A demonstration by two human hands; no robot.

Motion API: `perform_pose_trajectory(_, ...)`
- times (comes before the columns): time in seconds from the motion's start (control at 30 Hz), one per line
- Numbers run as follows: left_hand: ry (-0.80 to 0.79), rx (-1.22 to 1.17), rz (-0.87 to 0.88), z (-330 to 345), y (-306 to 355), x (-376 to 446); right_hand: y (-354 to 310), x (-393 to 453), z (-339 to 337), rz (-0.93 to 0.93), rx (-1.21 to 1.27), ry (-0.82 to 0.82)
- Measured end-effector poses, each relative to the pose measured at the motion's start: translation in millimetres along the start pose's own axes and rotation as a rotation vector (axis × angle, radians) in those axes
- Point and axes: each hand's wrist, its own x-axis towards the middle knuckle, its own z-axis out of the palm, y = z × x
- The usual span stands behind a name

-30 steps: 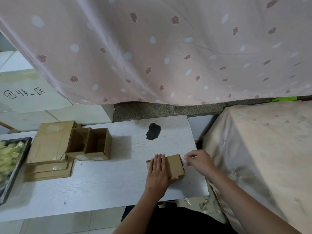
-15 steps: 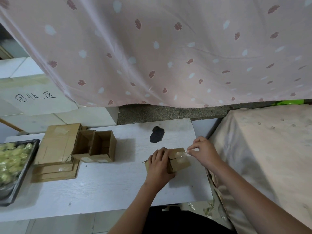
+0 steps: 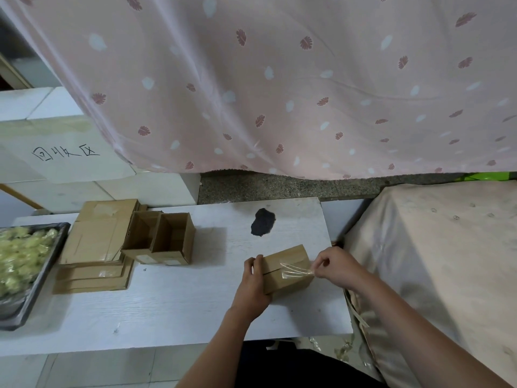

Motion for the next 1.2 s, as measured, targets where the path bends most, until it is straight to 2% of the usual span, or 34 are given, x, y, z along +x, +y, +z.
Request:
perform_pose_trajectory(0.1, 0.016, 0.11, -0.019, 2, -2, 0, -5, 1, 5, -0.03, -0.065, -0.029)
perform_pose_trajectory(0.2, 0.044, 0.282, 0.068, 5, 10, 5, -13, 3, 11, -0.031, -0.049, -0.012)
perform_pose_trajectory(0.27, 0.029, 0.304, 0.115, 11, 20, 9, -18, 4, 13, -0.019, -0.026, 0.005)
perform_pose_trajectory(0.4, 0.031, 0.416, 0.125, 23, 19, 14, -24, 5, 17, -0.024, -0.112, -0.145)
perform_pose_trajectory(0.53, 0.019, 0.482, 0.136, 27, 15, 13, -26, 7, 21, -0.059, -0.138, -0.182)
perform_pose_trajectory(0.63, 0.02, 0.457, 0.129, 28, 15, 14, -28, 7, 23, -0.045, -0.002, -0.161)
perform_pose_trajectory(0.7, 0.01, 0.472, 0.117, 28, 15, 15, -29, 6, 25, -0.042, 0.126, -0.208)
perform_pose_trajectory(0.8, -0.005, 0.506, 0.111, 28, 15, 15, -30, 5, 31, -0.078, 0.146, -0.246)
perform_pose_trajectory(0.9, -0.022, 0.537, 0.108, 28, 17, 15, -34, 7, 36, -0.03, 0.206, -0.212)
perform_pose_trajectory(0.97, -0.029, 0.571, 0.103, 28, 18, 14, -36, 11, 39, -0.039, 0.148, -0.146)
perform_pose_trajectory(1.2, -0.046, 0.607, 0.112, 28, 19, 14, -45, 19, 54, -0.258, -0.111, 0.001)
